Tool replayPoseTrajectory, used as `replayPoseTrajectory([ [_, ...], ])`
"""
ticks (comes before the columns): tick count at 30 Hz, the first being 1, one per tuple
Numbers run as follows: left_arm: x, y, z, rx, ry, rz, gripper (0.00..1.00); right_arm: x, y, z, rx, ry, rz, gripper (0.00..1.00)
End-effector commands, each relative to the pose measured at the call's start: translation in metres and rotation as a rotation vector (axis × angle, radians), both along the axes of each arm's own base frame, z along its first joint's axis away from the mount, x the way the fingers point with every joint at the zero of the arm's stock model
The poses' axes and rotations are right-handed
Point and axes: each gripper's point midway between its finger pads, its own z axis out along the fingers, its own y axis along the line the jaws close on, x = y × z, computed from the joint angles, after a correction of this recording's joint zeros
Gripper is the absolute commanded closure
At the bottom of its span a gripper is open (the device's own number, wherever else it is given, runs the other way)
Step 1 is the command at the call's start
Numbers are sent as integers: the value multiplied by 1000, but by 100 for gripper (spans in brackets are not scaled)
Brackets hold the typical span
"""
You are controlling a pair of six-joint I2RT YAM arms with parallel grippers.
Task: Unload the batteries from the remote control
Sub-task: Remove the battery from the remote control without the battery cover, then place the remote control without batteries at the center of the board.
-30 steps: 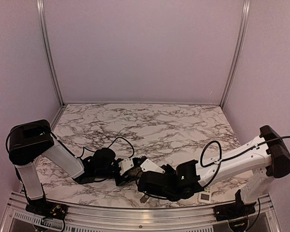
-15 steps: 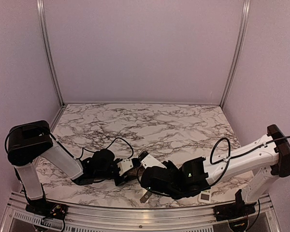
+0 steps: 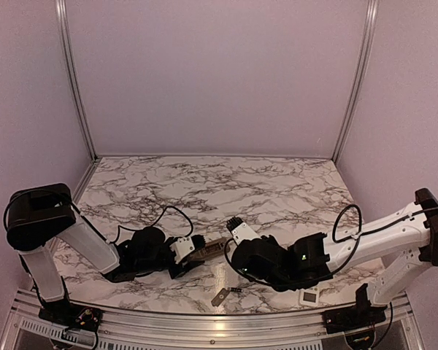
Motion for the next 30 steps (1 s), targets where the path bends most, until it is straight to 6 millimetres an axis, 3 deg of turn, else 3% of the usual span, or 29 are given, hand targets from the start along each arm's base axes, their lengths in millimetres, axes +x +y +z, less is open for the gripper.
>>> replayPoseTrajectory([
  [1, 12, 2, 28, -92, -54, 74, 100, 15, -5, 11, 104, -21, -38, 100],
  [10, 37, 16, 54, -213, -63, 271, 100, 33, -37, 16, 172, -75, -147, 100],
  [14, 52, 36, 60, -251, -57, 428, 100, 38, -47, 17, 189, -108, -189, 100],
  [23, 67, 84, 55, -304, -1, 730, 100, 42, -49, 15, 225, -127, -194, 100],
  [30, 70, 110, 40, -294, 48, 846, 100, 48, -47, 17, 272, -145, -178, 100],
])
